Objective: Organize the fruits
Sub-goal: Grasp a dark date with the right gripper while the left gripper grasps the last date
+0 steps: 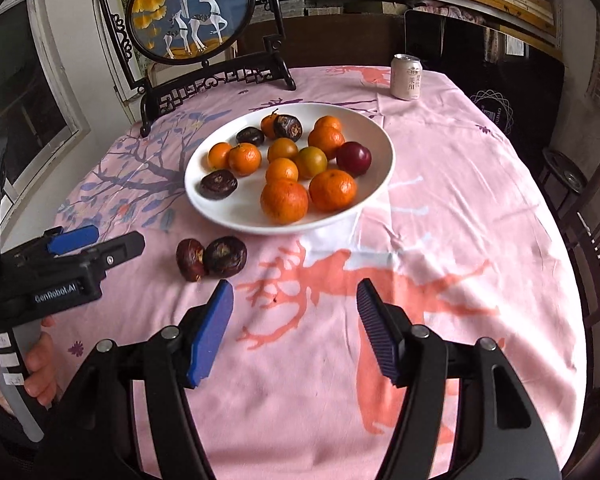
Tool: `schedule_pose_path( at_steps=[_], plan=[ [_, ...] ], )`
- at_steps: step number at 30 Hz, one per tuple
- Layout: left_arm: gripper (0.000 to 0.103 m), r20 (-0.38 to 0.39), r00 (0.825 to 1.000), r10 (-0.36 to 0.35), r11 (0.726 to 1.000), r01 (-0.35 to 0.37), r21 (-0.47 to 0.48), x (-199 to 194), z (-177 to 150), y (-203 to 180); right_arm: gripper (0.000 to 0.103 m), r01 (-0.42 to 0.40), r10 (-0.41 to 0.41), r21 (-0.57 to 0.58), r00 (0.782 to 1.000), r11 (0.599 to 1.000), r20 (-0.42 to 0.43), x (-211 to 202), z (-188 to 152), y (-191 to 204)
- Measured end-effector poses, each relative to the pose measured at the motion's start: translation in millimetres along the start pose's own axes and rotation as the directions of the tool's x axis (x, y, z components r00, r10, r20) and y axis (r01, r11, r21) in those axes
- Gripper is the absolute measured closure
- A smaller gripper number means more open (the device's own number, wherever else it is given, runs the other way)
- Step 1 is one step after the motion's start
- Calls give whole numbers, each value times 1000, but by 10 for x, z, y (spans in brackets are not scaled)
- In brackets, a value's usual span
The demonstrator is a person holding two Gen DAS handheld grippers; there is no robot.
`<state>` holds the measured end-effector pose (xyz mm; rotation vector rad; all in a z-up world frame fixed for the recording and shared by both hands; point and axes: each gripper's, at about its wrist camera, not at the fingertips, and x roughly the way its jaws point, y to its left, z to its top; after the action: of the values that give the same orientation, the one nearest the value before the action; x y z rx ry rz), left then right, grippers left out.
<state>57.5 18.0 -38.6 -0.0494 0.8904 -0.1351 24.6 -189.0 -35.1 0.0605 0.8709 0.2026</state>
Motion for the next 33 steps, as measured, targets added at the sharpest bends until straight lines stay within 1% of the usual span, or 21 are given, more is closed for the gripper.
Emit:
schedule_pose_path(
  at_steps=[4,7,9,10,11,12,14,23,25,28,30,31,33],
  plan=[
    [14,-38,999,-1,1000,1,-3,-5,-276,46,39,-15,15,-16,1000,1000,-22,12,-114,104],
    [14,-57,998,-2,1000,1,-20,7,-365,100,39,-40,38,-48,999,998,-32,119,-133,226],
    [14,-66,998,-8,1000,6,-31,17,-380,139,39,-39,38,-74,999,997,-11,195,-125,302],
    [14,-70,998,-10,999,7,-34,20,-381,156,39,-22,21,-85,1000,996,-7,250,-111,335],
    [14,-72,997,-9,999,7,-35,23,-382,165,39,-7,6,-91,1000,996,-12,315,-97,360],
    [14,-71,997,-10,999,8,-36,21,-383,171,39,-14,12,-98,1000,995,-25,386,-84,387],
    [14,-70,997,-14,999,11,-37,20,-376,177,46,-23,18,-112,999,993,-48,520,-60,433],
    [14,-77,996,-37,999,33,-42,72,-368,247,46,0,-20,-166,992,986,-122,998,55,551],
    [14,-76,996,-36,998,32,-51,86,-364,293,46,10,-31,-186,993,983,-110,1046,72,595],
    [14,-80,996,-34,997,28,-71,115,-349,376,46,5,-26,-190,994,982,-108,1096,127,633],
    [14,-82,996,-34,996,27,-81,126,-341,418,51,0,-21,-198,994,980,-103,1123,151,665],
    [14,-82,996,-32,996,25,-85,130,-335,434,61,-10,-12,-202,995,979,-104,1126,163,682],
    [14,-83,996,-26,996,19,-89,134,-330,453,62,-3,-20,-210,994,978,-106,1124,173,716]
  ],
)
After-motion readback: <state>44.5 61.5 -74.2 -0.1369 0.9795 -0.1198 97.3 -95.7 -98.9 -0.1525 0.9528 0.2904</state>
